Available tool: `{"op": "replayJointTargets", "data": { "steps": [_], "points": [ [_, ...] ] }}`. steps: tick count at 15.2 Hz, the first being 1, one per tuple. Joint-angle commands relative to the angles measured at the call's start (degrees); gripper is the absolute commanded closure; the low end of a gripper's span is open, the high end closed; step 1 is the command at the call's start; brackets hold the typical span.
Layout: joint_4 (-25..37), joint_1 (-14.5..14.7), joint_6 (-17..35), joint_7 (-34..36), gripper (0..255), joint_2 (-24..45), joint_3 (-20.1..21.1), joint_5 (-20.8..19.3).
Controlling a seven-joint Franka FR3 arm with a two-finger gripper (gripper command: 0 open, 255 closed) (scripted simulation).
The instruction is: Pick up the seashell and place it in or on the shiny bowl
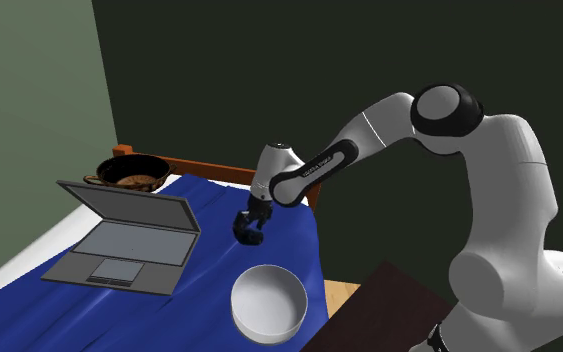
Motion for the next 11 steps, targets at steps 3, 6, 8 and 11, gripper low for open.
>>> {"op": "replayJointTargets", "data": {
  "steps": [3,6,8,11],
  "points": [
    [1.0,1.7,1.5,0.8,0,2.2,-1.8,-1.3],
    [1.0,1.7,1.5,0.8,0,2.2,-1.8,-1.3],
    [1.0,1.7,1.5,0.8,0,2.2,-1.8,-1.3],
    [1.0,1.7,1.5,0.8,255,2.2,-1.8,-1.3]
  ]
}}
